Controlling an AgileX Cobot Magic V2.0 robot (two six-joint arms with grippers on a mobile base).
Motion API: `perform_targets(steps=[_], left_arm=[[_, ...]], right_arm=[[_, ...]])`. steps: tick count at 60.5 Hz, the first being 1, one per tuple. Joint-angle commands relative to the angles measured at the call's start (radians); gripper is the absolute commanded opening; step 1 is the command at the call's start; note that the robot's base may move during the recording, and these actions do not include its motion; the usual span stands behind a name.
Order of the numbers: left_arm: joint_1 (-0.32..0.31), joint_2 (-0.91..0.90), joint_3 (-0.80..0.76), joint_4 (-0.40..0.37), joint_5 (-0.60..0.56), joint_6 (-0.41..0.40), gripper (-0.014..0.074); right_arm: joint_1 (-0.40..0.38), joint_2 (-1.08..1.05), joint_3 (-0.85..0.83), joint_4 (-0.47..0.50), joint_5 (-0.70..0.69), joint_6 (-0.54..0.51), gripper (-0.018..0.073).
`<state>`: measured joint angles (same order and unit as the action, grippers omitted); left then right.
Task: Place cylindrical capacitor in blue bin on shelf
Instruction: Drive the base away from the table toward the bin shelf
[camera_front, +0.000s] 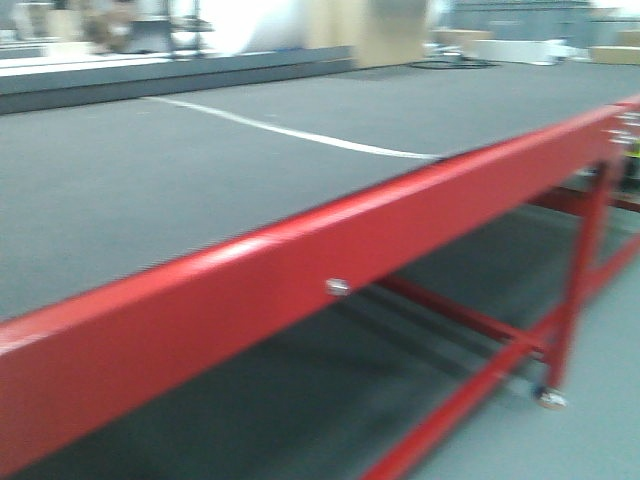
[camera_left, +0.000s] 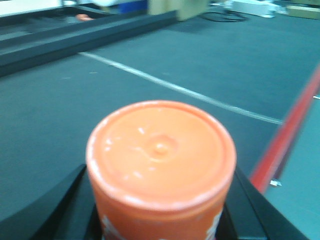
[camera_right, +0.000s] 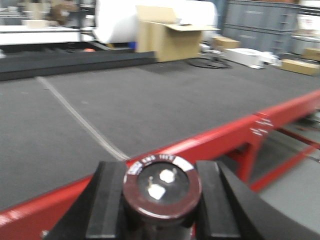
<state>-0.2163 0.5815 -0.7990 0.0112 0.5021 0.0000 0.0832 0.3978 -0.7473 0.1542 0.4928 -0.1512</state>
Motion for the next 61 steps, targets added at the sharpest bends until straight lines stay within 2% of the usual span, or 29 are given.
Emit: perform_targets(steps=[1, 61], left_arm=[[-0.006, -0.005, -0.003, -0.001, -0.028, 0.000, -0.0111], [-0.006, -0.005, -0.003, -0.001, -0.028, 0.000, -0.0111]], right_arm=[[0.000, -0.005, 0.002, -0.002, -0.028, -0.005, -0.0072], [0.000, -0.005, 0.002, -0.002, -0.028, -0.005, -0.0072]])
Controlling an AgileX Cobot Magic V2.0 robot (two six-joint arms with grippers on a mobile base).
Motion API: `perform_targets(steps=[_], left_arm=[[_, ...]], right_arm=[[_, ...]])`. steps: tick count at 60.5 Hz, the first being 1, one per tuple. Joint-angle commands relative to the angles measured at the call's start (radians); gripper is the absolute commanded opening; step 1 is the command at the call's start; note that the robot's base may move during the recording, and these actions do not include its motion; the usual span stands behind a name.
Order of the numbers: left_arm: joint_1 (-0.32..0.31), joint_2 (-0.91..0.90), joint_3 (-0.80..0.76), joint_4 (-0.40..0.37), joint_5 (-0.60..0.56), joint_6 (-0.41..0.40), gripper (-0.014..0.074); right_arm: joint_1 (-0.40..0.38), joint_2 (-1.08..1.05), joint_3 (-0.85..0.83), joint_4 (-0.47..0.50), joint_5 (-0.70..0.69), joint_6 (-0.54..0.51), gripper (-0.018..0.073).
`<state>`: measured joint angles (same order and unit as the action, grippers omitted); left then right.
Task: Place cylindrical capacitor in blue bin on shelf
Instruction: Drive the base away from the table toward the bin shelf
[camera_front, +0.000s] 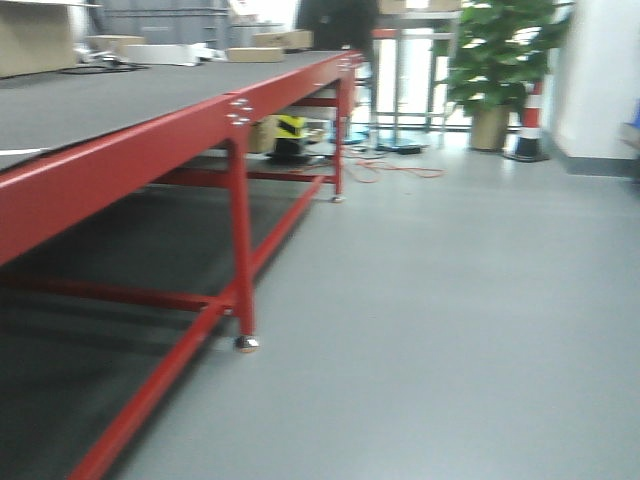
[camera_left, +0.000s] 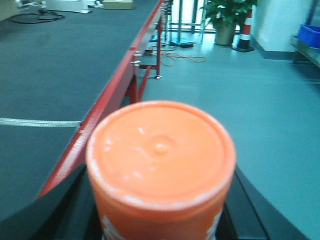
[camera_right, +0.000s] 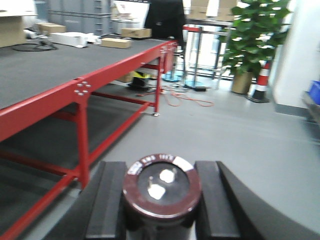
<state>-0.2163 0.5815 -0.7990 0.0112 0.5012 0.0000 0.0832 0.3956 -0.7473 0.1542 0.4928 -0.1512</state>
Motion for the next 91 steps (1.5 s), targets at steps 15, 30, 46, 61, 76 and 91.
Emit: perform_targets(steps=[15, 30, 46, 61, 76, 91], left_arm=[[-0.006, -0.005, -0.003, -0.001, -0.027, 0.000, -0.0111], [-0.006, -0.005, -0.003, -0.001, -0.027, 0.000, -0.0111], [-0.006, -0.005, -0.003, -0.001, -0.027, 0.000, -0.0111], [-0.006, -0.005, -0.003, -0.001, -0.027, 0.000, -0.0111], [-0.006, -0.005, -0.003, -0.001, -0.027, 0.000, -0.0111], [-0.006, -0.005, -0.003, -0.001, -0.027, 0.000, -0.0111]], right_arm=[[0.000, -0.003, 0.002, -0.002, -0.028, -0.005, -0.0072], [0.000, -0.003, 0.002, -0.002, -0.028, -0.005, -0.0072], [0.000, -0.003, 0.002, -0.002, -0.028, -0.005, -0.0072], [0.000, -0.003, 0.002, -0.002, -0.028, -0.005, -0.0072], [0.000, -0.003, 0.002, -0.002, -0.028, -0.005, -0.0072], [0.000, -0.003, 0.002, -0.002, -0.028, -0.005, -0.0072]])
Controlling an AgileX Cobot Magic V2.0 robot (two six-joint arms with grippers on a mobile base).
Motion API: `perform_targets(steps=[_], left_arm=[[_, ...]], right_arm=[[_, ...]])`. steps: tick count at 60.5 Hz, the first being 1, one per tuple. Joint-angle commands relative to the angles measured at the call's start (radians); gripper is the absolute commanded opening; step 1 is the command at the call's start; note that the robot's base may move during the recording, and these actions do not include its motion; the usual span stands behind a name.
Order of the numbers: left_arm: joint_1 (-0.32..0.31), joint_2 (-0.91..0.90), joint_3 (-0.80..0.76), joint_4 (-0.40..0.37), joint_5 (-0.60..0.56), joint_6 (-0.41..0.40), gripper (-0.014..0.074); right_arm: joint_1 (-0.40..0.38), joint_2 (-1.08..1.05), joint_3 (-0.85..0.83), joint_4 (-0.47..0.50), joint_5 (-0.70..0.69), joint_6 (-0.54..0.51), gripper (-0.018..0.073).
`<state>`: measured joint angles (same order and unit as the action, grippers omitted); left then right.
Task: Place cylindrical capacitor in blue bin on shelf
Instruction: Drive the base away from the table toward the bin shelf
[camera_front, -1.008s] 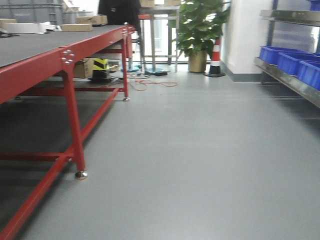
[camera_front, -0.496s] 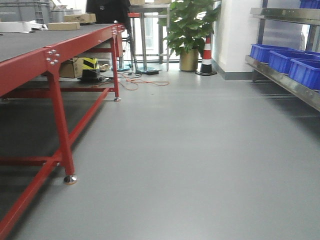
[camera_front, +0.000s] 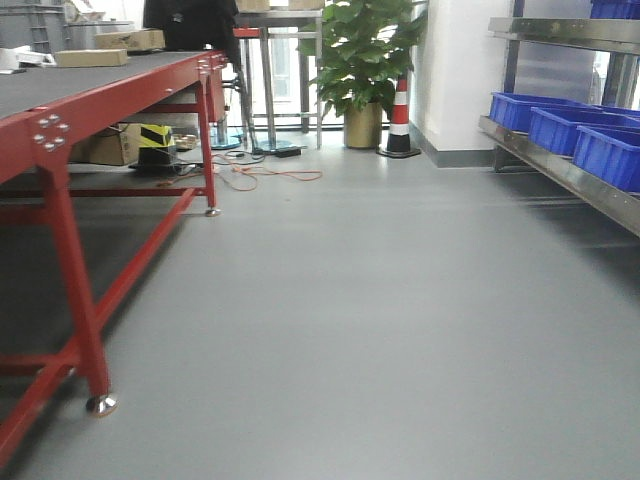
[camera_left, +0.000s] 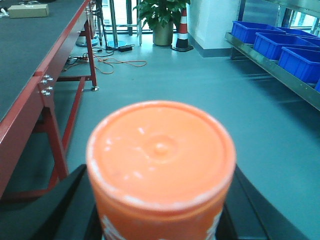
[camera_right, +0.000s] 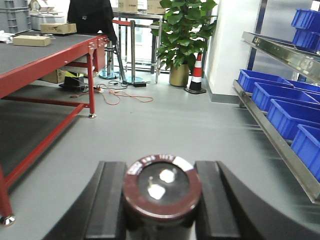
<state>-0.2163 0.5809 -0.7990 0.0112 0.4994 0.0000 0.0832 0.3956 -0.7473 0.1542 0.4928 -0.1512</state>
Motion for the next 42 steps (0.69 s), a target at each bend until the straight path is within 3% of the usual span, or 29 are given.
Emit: perform_targets(steps=[1, 42], left_arm=[[-0.006, -0.005, -0.003, -0.001, -0.025, 0.000, -0.0111], [-0.006, -0.005, -0.003, -0.001, -0.025, 0.000, -0.0111]], right_arm=[[0.000, -0.003, 0.002, -0.002, -0.028, -0.005, -0.0072], [0.000, -0.003, 0.002, -0.002, -0.028, -0.005, -0.0072]])
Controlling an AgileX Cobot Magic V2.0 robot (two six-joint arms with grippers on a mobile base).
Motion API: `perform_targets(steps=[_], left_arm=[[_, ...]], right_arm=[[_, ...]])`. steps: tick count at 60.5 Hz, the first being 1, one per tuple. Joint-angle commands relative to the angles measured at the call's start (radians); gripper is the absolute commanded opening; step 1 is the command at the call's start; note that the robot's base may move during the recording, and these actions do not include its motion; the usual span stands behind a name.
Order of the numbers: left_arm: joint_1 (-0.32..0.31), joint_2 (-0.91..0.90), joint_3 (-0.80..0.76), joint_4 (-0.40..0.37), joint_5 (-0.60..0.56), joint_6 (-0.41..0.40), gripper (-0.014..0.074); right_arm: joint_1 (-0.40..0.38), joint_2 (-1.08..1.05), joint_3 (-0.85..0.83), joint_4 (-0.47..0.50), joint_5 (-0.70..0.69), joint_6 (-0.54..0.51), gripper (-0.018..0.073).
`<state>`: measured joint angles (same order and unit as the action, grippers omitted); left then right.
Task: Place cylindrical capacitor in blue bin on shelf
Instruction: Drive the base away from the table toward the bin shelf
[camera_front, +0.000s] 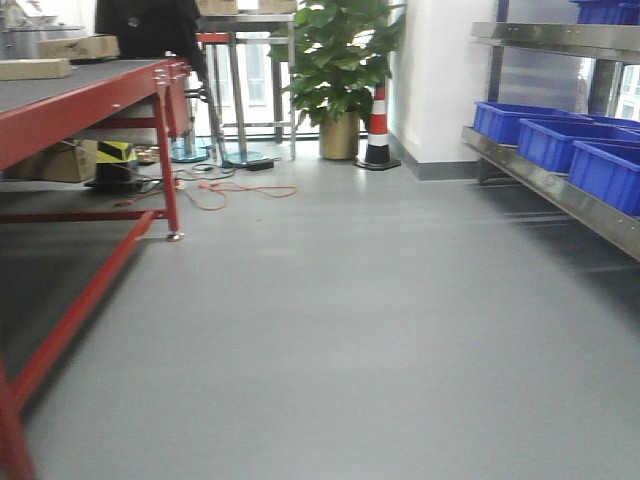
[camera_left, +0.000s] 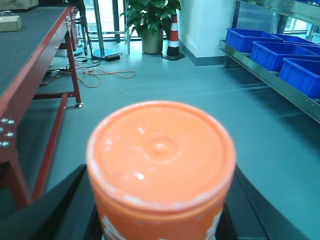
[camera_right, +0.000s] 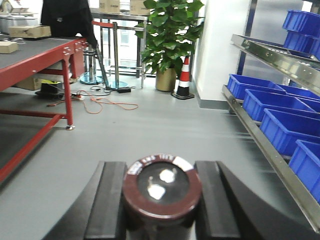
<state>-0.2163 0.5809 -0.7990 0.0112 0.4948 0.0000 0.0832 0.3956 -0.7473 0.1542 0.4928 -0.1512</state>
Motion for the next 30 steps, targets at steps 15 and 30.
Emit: perform_targets(steps=[15, 30], left_arm=[[-0.006, -0.005, -0.003, -0.001, -0.020, 0.000, -0.0111], [-0.006, -0.005, -0.003, -0.001, -0.021, 0.000, -0.0111]], right_arm=[[0.000, -0.003, 0.002, -0.002, -0.028, -0.005, -0.0072], [0.000, -0.003, 0.002, -0.002, -0.028, -0.005, -0.0072]])
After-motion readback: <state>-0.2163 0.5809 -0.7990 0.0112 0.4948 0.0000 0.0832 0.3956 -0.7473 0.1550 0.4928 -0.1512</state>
